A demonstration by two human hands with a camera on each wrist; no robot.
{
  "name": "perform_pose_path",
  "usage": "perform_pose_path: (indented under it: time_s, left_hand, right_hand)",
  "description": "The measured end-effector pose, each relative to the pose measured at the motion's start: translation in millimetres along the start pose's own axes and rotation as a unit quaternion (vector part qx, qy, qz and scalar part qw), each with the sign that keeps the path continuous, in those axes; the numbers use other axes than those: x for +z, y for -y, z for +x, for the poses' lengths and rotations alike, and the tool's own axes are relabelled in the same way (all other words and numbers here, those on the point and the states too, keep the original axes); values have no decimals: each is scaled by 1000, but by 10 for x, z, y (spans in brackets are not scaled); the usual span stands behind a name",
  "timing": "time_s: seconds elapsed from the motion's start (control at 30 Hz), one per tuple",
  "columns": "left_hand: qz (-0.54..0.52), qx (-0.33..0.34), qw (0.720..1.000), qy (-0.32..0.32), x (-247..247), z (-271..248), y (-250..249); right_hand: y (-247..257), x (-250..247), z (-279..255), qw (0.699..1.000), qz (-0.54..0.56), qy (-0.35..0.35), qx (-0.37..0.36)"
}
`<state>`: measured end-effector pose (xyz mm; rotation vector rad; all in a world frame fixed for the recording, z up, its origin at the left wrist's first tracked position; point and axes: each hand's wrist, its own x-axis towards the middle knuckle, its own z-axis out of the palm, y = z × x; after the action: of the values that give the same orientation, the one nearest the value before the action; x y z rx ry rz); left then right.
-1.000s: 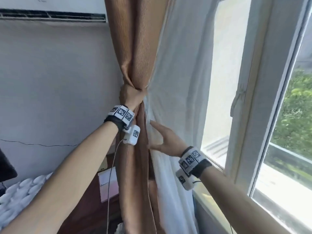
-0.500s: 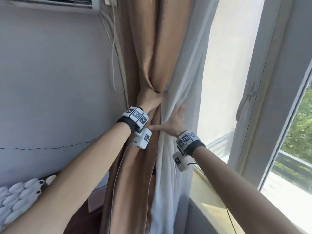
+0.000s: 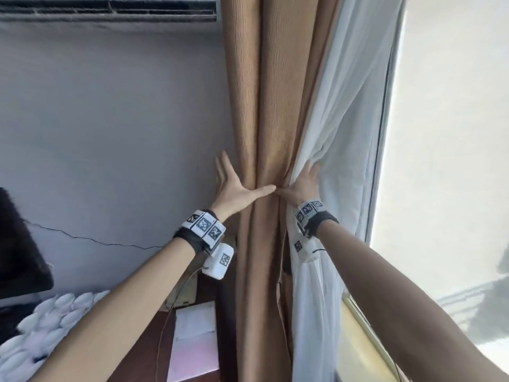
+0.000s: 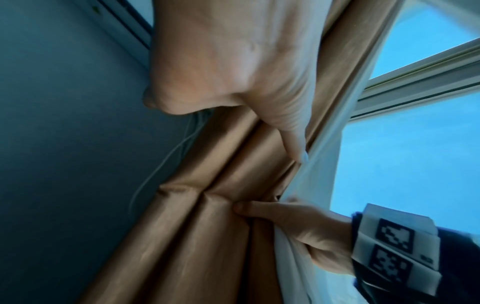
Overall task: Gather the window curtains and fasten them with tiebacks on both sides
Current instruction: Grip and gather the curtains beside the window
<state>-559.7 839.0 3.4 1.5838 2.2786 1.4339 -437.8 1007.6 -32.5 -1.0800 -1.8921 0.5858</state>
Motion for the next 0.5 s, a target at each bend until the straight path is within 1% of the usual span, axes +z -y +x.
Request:
perform_pose_path:
  time_s: [0.07, 0.1, 0.13, 0.17, 0.2, 0.23, 0.27, 0.33, 0.37, 0.43, 0.47, 0.5]
  left_hand:
    - [11, -45, 999, 11, -15, 310, 143]
    - [12, -52, 999, 10, -1, 469, 202]
    - [13, -52, 999, 5, 21, 615, 214]
    - [7, -51, 999, -1, 61, 761, 197]
    - [-7, -52, 999, 1, 110, 920, 171]
    - [-25, -63, 998, 14, 167, 1068, 136]
    - [-30, -86, 995, 34, 236, 1183, 81]
    - [-40, -104, 992, 57, 418, 1394, 38]
    - [-39, -112, 991, 57, 518, 1497, 57]
    - [-69, -127, 989, 33, 697, 1718, 103]
    - [-79, -132, 988, 18, 746, 1878, 164]
    - [-90, -141, 986, -10, 772, 2030, 208]
  right_hand:
    - [2, 204, 245, 1000, -10, 26, 1]
    - [19, 323, 323, 999, -16, 33, 11]
    - [60, 464, 363, 999, -32, 25, 29]
    - [101, 608, 380, 997, -57, 2, 47]
    - [137, 757, 382, 994, -85, -22, 59]
    - [167, 873, 368, 992, -102, -28, 64]
    - [169, 964, 361, 993, -100, -20, 53]
    - [57, 1243, 463, 998, -63, 29, -9]
    - [-2, 1343, 529, 997, -41, 56, -38]
    - [-61, 1423, 695, 995, -8, 79, -67]
    - [-43, 1385, 756, 993, 14, 100, -67]
    - [-25, 1326, 815, 988, 32, 130, -77]
